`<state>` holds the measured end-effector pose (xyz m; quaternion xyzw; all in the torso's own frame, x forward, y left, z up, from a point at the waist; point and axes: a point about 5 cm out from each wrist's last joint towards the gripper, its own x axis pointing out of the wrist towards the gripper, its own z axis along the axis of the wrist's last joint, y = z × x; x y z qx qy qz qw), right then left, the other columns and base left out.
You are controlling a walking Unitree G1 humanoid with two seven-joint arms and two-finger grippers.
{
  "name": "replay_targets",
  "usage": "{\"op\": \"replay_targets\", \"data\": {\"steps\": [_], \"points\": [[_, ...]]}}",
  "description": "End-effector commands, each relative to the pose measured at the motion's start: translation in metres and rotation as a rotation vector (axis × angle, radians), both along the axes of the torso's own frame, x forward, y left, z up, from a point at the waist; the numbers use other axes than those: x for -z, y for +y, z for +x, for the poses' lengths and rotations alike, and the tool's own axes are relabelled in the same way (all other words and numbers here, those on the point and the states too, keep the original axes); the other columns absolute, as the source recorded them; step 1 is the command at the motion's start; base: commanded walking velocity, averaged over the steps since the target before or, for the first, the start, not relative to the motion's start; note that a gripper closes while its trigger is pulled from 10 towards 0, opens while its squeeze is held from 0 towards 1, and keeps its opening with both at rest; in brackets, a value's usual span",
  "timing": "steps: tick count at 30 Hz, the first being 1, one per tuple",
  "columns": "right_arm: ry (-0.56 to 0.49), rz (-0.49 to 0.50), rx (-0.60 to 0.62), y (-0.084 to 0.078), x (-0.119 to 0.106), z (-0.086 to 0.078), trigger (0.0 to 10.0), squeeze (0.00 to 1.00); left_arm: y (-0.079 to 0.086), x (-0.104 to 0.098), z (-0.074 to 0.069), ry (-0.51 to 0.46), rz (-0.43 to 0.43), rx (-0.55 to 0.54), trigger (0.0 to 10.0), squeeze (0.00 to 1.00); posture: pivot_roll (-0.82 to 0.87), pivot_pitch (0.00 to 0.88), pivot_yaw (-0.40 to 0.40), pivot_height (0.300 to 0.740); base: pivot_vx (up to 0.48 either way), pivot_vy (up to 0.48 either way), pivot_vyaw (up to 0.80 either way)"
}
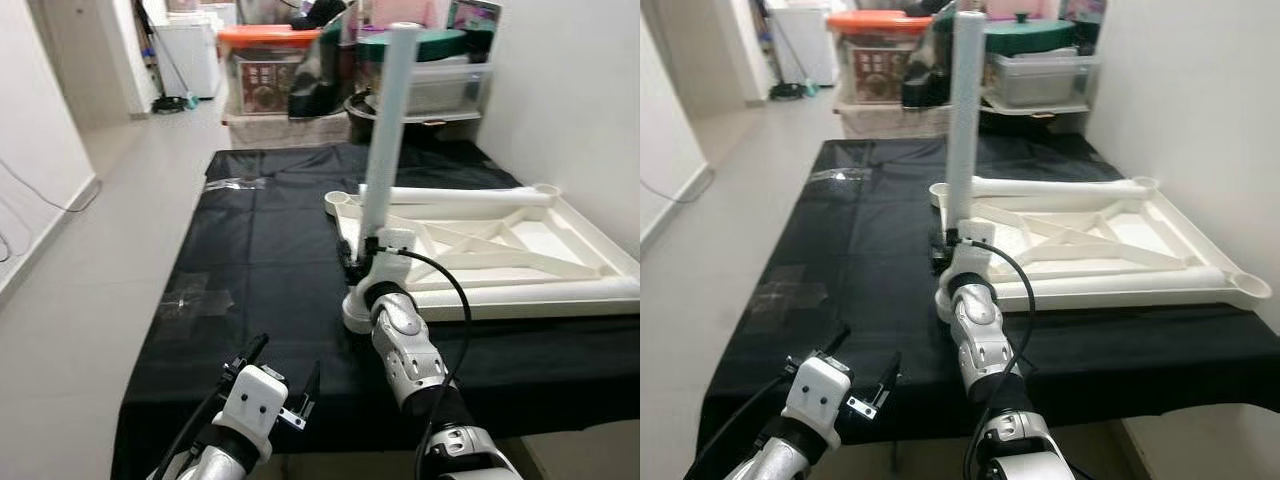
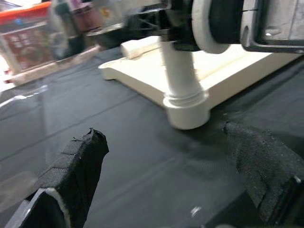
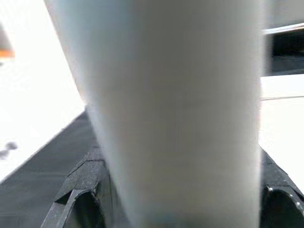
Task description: Building children table
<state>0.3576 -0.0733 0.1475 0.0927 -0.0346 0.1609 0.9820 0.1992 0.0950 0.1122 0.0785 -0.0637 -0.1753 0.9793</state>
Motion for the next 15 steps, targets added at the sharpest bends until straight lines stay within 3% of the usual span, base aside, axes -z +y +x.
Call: {"op": "replay_targets", "data": {"steps": [1,4,5,7,10,14,15], "points": [[-0.036,0.025,-0.174,0.02,-0.01,-0.001,10.0,0.0,0.001,0.006,0.0,0.028,0.008,-0.002,10.0,0.0,-0.01,0.0,0.006,0.74,0.0,0.0,0.0],[-0.053,-0.01,-0.446,0.021,-0.016,-0.003,10.0,0.0,0.001,0.006,0.0,0.027,0.008,0.0,10.0,0.0,-0.01,0.0,0.006,0.74,0.0,0.0,0.0],[-0.053,-0.01,-0.446,0.021,-0.016,-0.003,10.0,0.0,0.001,0.006,0.0,0.027,0.008,0.0,10.0,0.0,-0.01,0.0,0.006,0.74,0.0,0.0,0.0],[-0.022,-0.088,-0.633,0.014,-0.016,-0.002,10.0,0.0,0.0,0.006,0.0,0.029,0.008,0.0,10.0,0.0,-0.01,0.0,0.004,0.74,0.0,0.0,0.0],[0.021,-0.127,-0.742,0.005,-0.019,0.003,10.0,0.0,0.0,0.006,0.0,0.031,0.008,-0.002,10.0,0.0,-0.01,0.0,0.002,0.74,0.0,0.0,0.0],[0.051,-0.119,-0.837,0.005,-0.021,0.003,10.0,0.0,0.0,0.006,-0.002,0.03,0.008,-0.003,10.0,0.0,0.0,0.0,0.0,0.74,0.0,0.0,0.0],[0.069,-0.146,-0.909,0.006,-0.02,0.002,10.0,0.0,0.0,0.006,-0.003,0.031,0.01,-0.004,10.0,0.0,0.01,0.0,-0.007,0.74,0.0,0.0,0.0]]}}
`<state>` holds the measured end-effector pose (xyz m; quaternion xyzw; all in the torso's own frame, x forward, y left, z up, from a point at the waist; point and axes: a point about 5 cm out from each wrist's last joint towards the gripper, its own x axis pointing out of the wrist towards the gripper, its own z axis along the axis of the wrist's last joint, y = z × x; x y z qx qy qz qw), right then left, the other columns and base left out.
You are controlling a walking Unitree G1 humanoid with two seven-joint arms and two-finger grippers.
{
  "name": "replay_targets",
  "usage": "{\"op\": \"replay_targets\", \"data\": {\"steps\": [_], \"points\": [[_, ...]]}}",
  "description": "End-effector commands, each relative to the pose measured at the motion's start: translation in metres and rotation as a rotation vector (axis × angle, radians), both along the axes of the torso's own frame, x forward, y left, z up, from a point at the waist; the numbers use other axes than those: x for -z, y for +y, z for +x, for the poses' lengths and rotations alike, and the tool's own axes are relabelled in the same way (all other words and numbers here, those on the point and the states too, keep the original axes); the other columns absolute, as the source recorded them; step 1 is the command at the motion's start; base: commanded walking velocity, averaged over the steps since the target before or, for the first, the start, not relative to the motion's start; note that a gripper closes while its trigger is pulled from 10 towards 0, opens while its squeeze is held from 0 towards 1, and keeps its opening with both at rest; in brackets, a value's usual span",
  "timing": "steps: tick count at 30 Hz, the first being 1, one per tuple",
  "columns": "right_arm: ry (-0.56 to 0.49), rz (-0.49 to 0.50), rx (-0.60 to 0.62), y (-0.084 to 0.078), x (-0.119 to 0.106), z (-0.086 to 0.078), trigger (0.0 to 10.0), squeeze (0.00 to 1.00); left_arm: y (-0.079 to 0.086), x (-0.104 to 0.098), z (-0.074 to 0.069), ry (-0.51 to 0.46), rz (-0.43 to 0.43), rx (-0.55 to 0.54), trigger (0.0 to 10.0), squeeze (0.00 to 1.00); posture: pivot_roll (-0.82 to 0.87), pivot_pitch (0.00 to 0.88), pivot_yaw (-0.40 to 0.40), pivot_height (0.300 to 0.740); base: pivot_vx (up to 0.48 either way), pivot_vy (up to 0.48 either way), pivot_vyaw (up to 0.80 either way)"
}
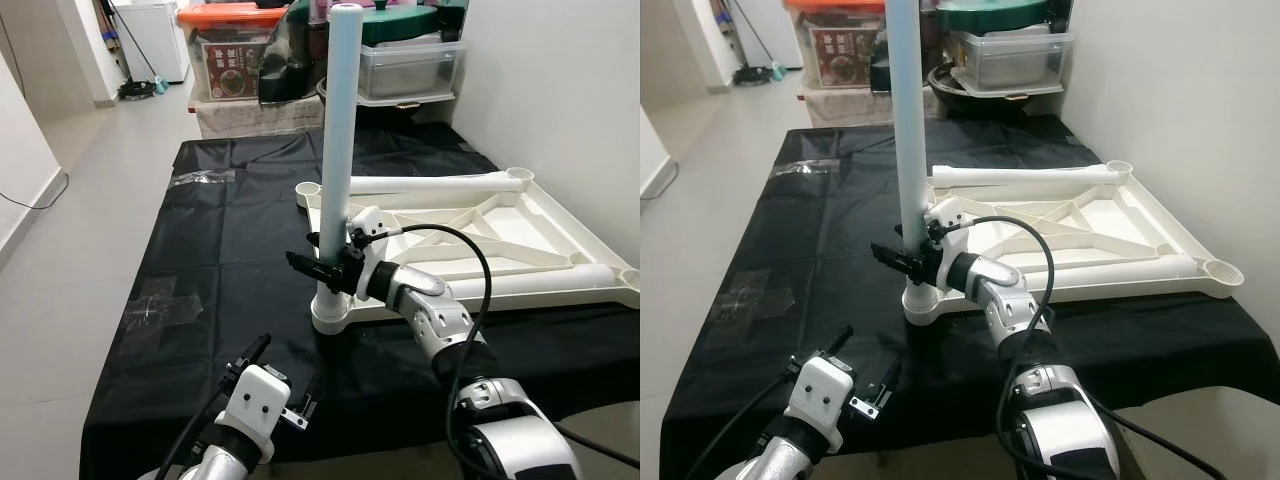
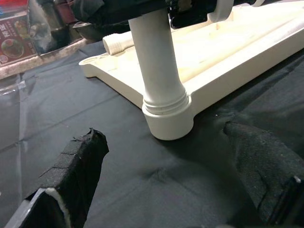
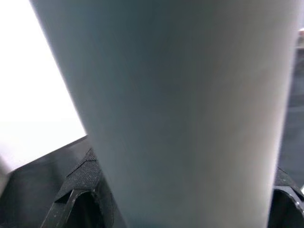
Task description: Building children table
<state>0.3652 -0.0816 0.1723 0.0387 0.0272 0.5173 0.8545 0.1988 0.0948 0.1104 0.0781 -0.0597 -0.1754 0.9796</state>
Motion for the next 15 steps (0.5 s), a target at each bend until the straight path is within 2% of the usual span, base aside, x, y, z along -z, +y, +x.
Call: {"op": "replay_targets", "data": {"steps": [1,3,4,5,6,11,12,13,14,15], "points": [[0.039,-0.029,-0.139,0.0147,0.0048,-0.0058,10.0,0.0,0.0002,0.0041,-0.0022,0.023,0.009,-0.003,10.0,0.0,0.01,0.0,-0.007,0.74,0.0,0.0,0.0],[0.05,-0.078,-0.246,0.0179,0.0067,-0.0087,10.0,0.0,0.0006,0.0041,-0.0028,0.025,0.011,-0.006,10.0,0.0,0.01,0.0,-0.006,0.74,0.0,0.0,0.0],[0.05,-0.078,-0.246,0.0179,0.0067,-0.0087,10.0,0.0,0.0006,0.0041,-0.0028,0.025,0.011,-0.006,10.0,0.0,0.01,0.0,-0.006,0.74,0.0,0.0,0.0],[0.053,-0.107,-0.333,0.0214,0.0079,-0.0117,10.0,0.0,0.0007,0.0044,-0.0035,0.027,0.012,-0.008,10.0,0.0,0.02,0.0,-0.011,0.74,0.0,0.0,0.0],[0.059,-0.112,-0.37,0.0221,0.0077,-0.0128,10.0,0.0,0.0006,0.0043,-0.004,0.027,0.012,-0.009,10.0,0.0,0.02,0.0,-0.01,0.74,0.0,0.0,0.0],[0.07,-0.13,-0.445,0.0219,0.0065,-0.0141,10.0,0.0,0.0004,0.0045,-0.0044,0.028,0.012,-0.008,10.0,0.0,0.02,0.0,-0.01,0.74,0.0,0.0,0.0],[0.074,-0.138,-0.45,0.0214,0.0068,-0.014,9.4,0.0,0.0002,0.0048,-0.0047,0.029,0.012,-0.008,10.0,0.0,0.02,0.0,-0.009,0.74,0.0,0.0,0.0],[0.074,-0.138,-0.45,0.0214,0.0068,-0.014,9.4,0.0,0.0002,0.0048,-0.0047,0.029,0.012,-0.008,10.0,0.0,0.02,0.0,-0.009,0.74,0.0,0.0,0.0],[0.077,-0.141,-0.456,0.0212,0.0072,-0.0143,0.0,0.0,0.0001,0.0052,-0.0049,0.03,0.012,-0.007,10.0,0.0,0.02,0.0,-0.009,0.74,0.0,0.0,0.0],[0.08,-0.142,-0.463,0.0208,0.0073,-0.0143,0.0,0.0,-0.0001,0.0055,-0.005,0.032,0.012,-0.007,10.0,0.0,0.02,0.0,-0.009,0.74,0.0,0.0,0.0]]}}
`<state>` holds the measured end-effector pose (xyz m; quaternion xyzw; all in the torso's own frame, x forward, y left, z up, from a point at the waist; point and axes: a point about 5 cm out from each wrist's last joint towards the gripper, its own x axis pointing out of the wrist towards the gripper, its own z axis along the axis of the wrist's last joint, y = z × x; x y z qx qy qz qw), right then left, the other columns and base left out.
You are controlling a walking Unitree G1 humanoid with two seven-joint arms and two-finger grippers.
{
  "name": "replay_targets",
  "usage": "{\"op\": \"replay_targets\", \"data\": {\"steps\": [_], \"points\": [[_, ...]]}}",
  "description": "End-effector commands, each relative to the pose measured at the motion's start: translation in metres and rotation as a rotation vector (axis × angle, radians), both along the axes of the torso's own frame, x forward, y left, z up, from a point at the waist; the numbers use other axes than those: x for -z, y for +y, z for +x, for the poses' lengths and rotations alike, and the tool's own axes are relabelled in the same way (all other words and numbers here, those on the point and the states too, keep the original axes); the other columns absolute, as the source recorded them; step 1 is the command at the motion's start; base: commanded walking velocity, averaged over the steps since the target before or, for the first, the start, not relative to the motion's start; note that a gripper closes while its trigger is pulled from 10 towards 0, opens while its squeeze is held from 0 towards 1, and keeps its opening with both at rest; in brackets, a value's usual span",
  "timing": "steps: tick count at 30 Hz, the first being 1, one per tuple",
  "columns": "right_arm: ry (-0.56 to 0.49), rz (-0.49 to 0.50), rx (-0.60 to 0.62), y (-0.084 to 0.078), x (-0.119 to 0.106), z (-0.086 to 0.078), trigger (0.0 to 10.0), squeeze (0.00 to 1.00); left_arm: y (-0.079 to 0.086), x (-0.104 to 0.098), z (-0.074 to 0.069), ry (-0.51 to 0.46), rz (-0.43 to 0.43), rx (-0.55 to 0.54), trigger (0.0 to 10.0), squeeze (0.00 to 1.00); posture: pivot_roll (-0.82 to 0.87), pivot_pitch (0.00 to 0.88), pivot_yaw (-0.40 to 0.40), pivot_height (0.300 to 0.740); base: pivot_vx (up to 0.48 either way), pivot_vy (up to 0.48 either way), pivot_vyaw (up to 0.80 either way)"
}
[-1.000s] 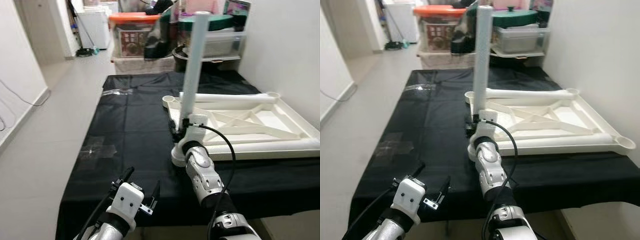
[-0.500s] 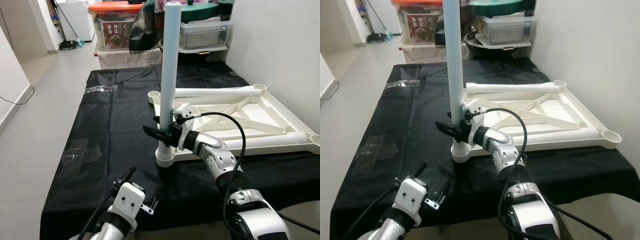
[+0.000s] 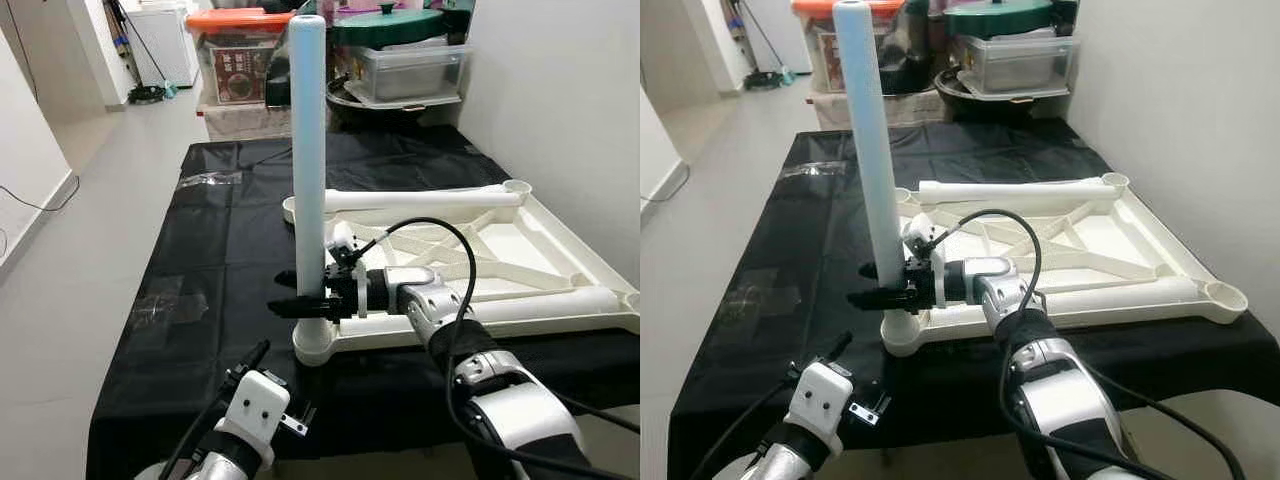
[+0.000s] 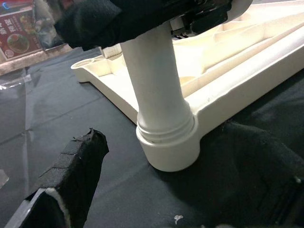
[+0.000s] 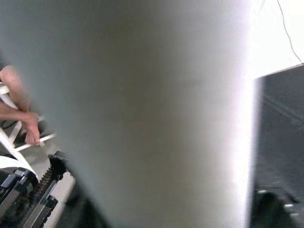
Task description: Building children table
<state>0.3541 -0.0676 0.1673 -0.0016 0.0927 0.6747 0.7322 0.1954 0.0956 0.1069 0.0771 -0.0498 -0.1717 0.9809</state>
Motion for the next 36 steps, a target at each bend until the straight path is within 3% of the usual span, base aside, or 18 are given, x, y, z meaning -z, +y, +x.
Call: {"op": "replay_targets", "data": {"steps": [1,10,11,13,14,17,18,19,20,21,22,23,25,27,29,31,36], "points": [[0.014,-0.024,-0.057,0.007,0.002,-0.003,0.0,0.0,-0.001,0.002,-0.002,0.012,0.011,0.003,10.0,0.0,0.02,0.0,-0.009,0.74,0.0,0.0,0.0],[0.001,-0.019,-0.005,0.004,0.009,-0.002,0.0,0.0,-0.001,0.002,-0.002,0.013,0.009,0.003,10.0,0.0,0.02,0.0,-0.01,0.74,0.0,0.0,0.0],[-0.016,-0.014,0.056,0.005,0.012,-0.001,0.0,0.0,-0.001,0.003,-0.001,0.014,0.01,0.002,10.0,0.0,0.02,0.0,-0.008,0.74,0.0,0.0,0.0],[-0.034,0.01,0.441,0.004,0.016,0.015,0.0,0.0,0.0,0.003,0.0,0.013,0.011,-0.001,10.0,0.0,0.02,0.0,-0.007,0.74,0.0,0.0,0.0],[-0.034,0.01,0.441,0.004,0.016,0.015,0.0,0.0,0.0,0.003,0.0,0.013,0.011,-0.001,10.0,0.0,0.02,0.0,-0.007,0.74,0.0,0.0,0.0],[-0.047,0.041,0.93,-0.015,0.019,0.03,0.0,0.0,0.001,0.003,0.0,0.014,0.01,-0.002,10.0,0.0,0.0,0.0,0.002,0.74,0.0,0.0,0.0],[-0.047,0.041,0.93,-0.015,0.019,0.03,0.0,0.0,0.001,0.003,0.0,0.014,0.01,-0.002,10.0,0.0,0.0,0.0,0.002,0.74,0.0,0.0,0.0],[-0.037,0.035,1.121,-0.028,0.021,0.033,0.0,0.0,0.001,0.003,0.0,0.015,0.01,0.0,10.0,0.0,0.0,0.0,0.004,0.74,0.0,0.0,0.0],[-0.037,0.035,1.121,-0.028,0.021,0.033,0.0,0.0,0.001,0.003,0.0,0.015,0.01,0.0,10.0,0.0,0.0,0.0,0.004,0.74,0.0,0.0,0.0],[-0.028,0.026,1.242,-0.037,0.023,0.033,0.0,0.0,0.001,0.003,0.0,0.016,0.01,0.001,10.0,0.0,0.0,0.0,0.004,0.74,0.0,0.0,0.0],[-0.028,0.026,1.242,-0.037,0.023,0.033,0.0,0.0,0.001,0.003,0.0,0.016,0.01,0.001,10.0,0.0,0.0,0.0,0.004,0.74,0.0,0.0,0.0],[-0.023,0.026,1.383,-0.044,0.024,0.03,0.0,0.0,0.001,0.003,0.001,0.016,0.01,0.0,10.0,0.0,0.0,0.0,0.005,0.74,0.0,0.0,0.0],[-0.023,0.026,1.383,-0.044,0.024,0.03,0.0,0.0,0.001,0.003,0.001,0.016,0.01,0.0,10.0,0.0,0.0,0.0,0.005,0.74,0.0,0.0,0.0],[0.03,0.028,1.574,-0.046,0.032,0.014,0.0,0.0,0.002,0.003,0.001,0.015,0.01,-0.001,10.0,0.0,0.0,0.0,0.003,0.74,0.0,0.0,0.0],[0.03,0.028,1.574,-0.046,0.032,0.014,0.0,0.0,0.002,0.003,0.001,0.015,0.01,-0.001,10.0,0.0,0.0,0.0,0.003,0.74,0.0,0.0,0.0],[0.129,0.024,1.673,-0.037,0.041,0.003,0.0,0.0,0.002,0.003,0.003,0.014,0.009,-0.001,10.0,0.0,0.0,0.0,0.0,0.74,0.0,0.0,0.0],[0.158,0.02,1.686,-0.032,0.044,0.002,0.0,0.0,0.001,0.003,0.003,0.013,0.009,-0.002,10.0,0.0,0.0,0.0,0.0,0.74,0.0,0.0,0.0]]}}
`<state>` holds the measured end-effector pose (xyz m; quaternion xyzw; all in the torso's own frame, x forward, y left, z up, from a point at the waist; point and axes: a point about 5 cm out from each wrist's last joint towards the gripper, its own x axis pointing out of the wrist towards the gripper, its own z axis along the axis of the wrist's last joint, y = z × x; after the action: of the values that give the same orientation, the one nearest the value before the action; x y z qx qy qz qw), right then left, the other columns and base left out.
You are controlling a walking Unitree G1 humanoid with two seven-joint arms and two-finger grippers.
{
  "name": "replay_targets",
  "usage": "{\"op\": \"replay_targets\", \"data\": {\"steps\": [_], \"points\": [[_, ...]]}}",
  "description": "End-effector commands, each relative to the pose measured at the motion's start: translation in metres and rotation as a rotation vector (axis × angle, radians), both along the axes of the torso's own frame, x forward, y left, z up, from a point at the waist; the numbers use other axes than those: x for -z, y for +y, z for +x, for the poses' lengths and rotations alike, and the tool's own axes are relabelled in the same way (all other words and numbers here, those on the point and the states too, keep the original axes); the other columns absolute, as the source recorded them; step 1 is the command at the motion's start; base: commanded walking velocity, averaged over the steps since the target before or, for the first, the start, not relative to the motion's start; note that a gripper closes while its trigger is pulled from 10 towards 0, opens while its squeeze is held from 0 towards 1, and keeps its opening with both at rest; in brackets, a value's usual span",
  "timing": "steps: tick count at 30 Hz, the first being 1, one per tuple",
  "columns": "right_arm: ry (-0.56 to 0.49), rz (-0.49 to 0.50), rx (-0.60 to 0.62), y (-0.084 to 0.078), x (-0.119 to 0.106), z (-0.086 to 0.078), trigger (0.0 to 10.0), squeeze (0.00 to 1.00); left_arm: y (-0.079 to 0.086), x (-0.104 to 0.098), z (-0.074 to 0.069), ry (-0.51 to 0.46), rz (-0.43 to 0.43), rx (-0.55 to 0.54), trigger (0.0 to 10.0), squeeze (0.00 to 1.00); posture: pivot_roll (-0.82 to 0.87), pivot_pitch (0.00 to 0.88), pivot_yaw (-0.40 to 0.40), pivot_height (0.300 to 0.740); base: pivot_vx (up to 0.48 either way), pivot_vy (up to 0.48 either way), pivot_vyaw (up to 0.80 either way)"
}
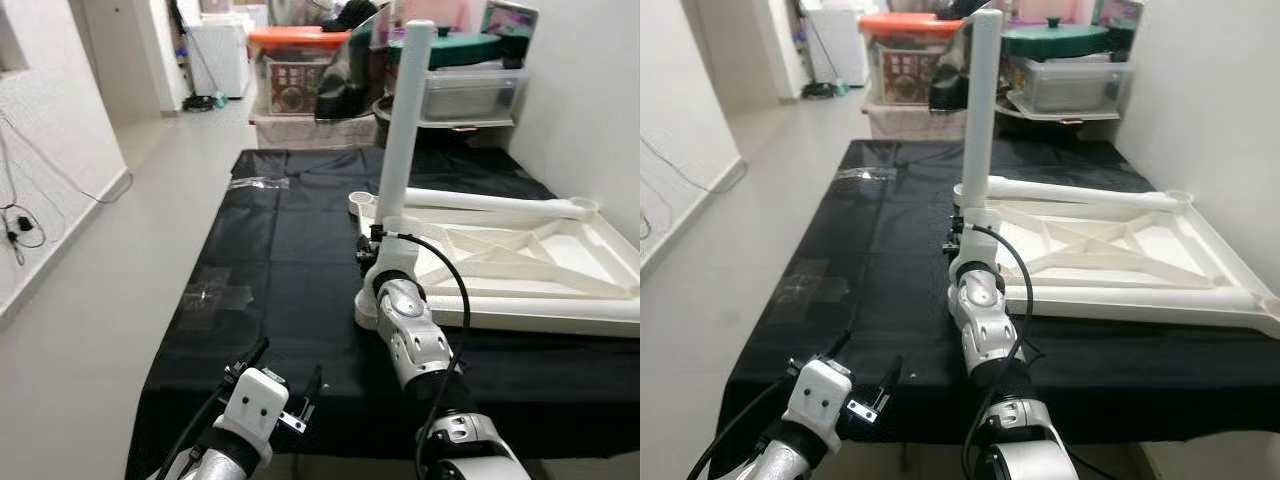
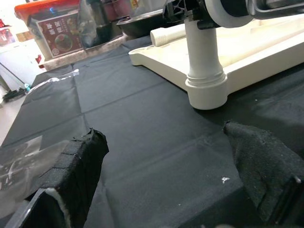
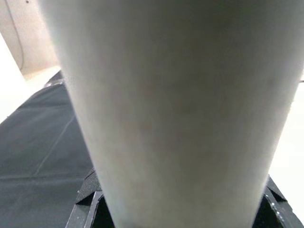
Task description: Building children table
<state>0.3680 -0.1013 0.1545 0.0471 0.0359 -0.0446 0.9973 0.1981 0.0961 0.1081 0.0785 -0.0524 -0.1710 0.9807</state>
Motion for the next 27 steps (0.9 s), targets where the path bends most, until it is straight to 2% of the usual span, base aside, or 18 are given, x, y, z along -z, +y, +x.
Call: {"op": "replay_targets", "data": {"steps": [1,2,3,7,8,9,10,13,14,15,16,18,19,21,22,24,26,27], "points": [[0.143,0.154,0.107,0.002,0.031,-0.012,0.0,0.0,0.001,0.004,0.0,0.019,0.007,-0.001,10.0,0.0,0.0,0.0,0.0,0.74,0.0,0.0,0.0],[0.124,0.155,0.086,0.008,0.028,-0.01,10.0,0.0,0.001,0.004,0.0,0.018,0.006,-0.002,10.0,0.0,0.0,0.0,-0.003,0.74,0.0,0.0,0.0],[0.078,0.158,0.057,0.011,0.023,-0.007,10.0,1.0,0.001,0.004,0.0,0.018,0.006,-0.002,10.0,0.0,0.0,0.0,-0.002,0.74,0.0,0.0,0.0],[0.004,0.182,0.002,0.016,0.014,-0.003,10.0,1.0,0.001,0.004,0.0,0.018,0.006,-0.003,10.0,0.0,0.0,0.0,-0.003,0.74,0.0,0.0,0.0],[-0.029,0.184,-0.033,0.016,0.01,-0.001,10.0,0.4,0.001,0.004,0.0,0.019,0.006,-0.002,10.0,0.0,0.0,0.0,-0.003,0.74,0.0,0.0,0.0],[-0.029,0.184,-0.033,0.016,0.01,-0.001,10.0,0.4,0.001,0.004,0.0,0.019,0.006,-0.002,10.0,0.0,0.0,0.0,-0.003,0.74,0.0,0.0,0.0],[-0.049,0.217,-0.084,0.019,0.007,-0.001,10.0,0.0,0.001,0.004,0.0,0.019,0.006,-0.001,10.0,0.0,0.0,0.0,0.001,0.74,0.0,0.0,0.0],[-0.049,0.217,-0.084,0.019,0.007,-0.001,10.0,0.0,0.001,0.004,0.0,0.019,0.006,-0.001,10.0,0.0,0.0,0.0,0.001,0.74,0.0,0.0,0.0],[-0.088,0.238,-0.188,0.023,0.001,0.001,10.0,0.0,0.001,0.004,0.0,0.019,0.006,-0.001,10.0,0.0,0.0,0.0,0.001,0.74,0.0,0.0,0.0],[-0.088,0.238,-0.188,0.023,0.001,0.001,10.0,0.0,0.001,0.004,0.0,0.019,0.006,-0.001,10.0,0.0,0.0,0.0,0.001,0.74,0.0,0.0,0.0],[-0.117,0.256,-0.42,0.031,-0.005,0.0,10.0,0.0,0.001,0.003,0.0,0.019,0.006,0.0,10.0,0.0,0.0,0.0,0.001,0.74,0.0,0.0,0.0],[-0.117,0.256,-0.42,0.031,-0.005,0.0,10.0,0.0,0.001,0.003,0.0,0.019,0.006,0.0,10.0,0.0,0.0,0.0,0.001,0.74,0.0,0.0,0.0],[-0.125,0.263,-0.669,0.038,-0.01,-0.003,10.0,0.0,0.001,0.003,0.0,0.018,0.006,0.0,10.0,0.0,0.0,0.0,0.001,0.74,0.0,0.0,0.0],[-0.125,0.263,-0.669,0.038,-0.01,-0.003,10.0,0.0,0.001,0.003,0.0,0.018,0.006,0.0,10.0,0.0,0.0,0.0,0.001,0.74,0.0,0.0,0.0],[-0.109,0.234,-0.936,0.042,-0.013,-0.009,10.0,0.0,0.001,0.003,0.0,0.017,0.006,0.001,10.0,0.0,0.0,0.0,0.001,0.74,0.0,0.0,0.0],[-0.109,0.234,-0.936,0.042,-0.013,-0.009,10.0,0.0,0.001,0.003,0.0,0.017,0.006,0.001,10.0,0.0,0.0,0.0,0.001,0.74,0.0,0.0,0.0],[-0.044,0.152,-1.329,0.044,-0.016,-0.019,10.0,0.0,0.0,0.002,0.001,0.015,0.007,0.001,10.0,0.0,0.0,0.0,-0.001,0.74,0.0,0.0,0.0],[-0.044,0.152,-1.329,0.044,-0.016,-0.019,10.0,0.0,0.0,0.002,0.001,0.015,0.007,0.001,10.0,0.0,0.0,0.0,-0.001,0.74,0.0,0.0,0.0]]}}
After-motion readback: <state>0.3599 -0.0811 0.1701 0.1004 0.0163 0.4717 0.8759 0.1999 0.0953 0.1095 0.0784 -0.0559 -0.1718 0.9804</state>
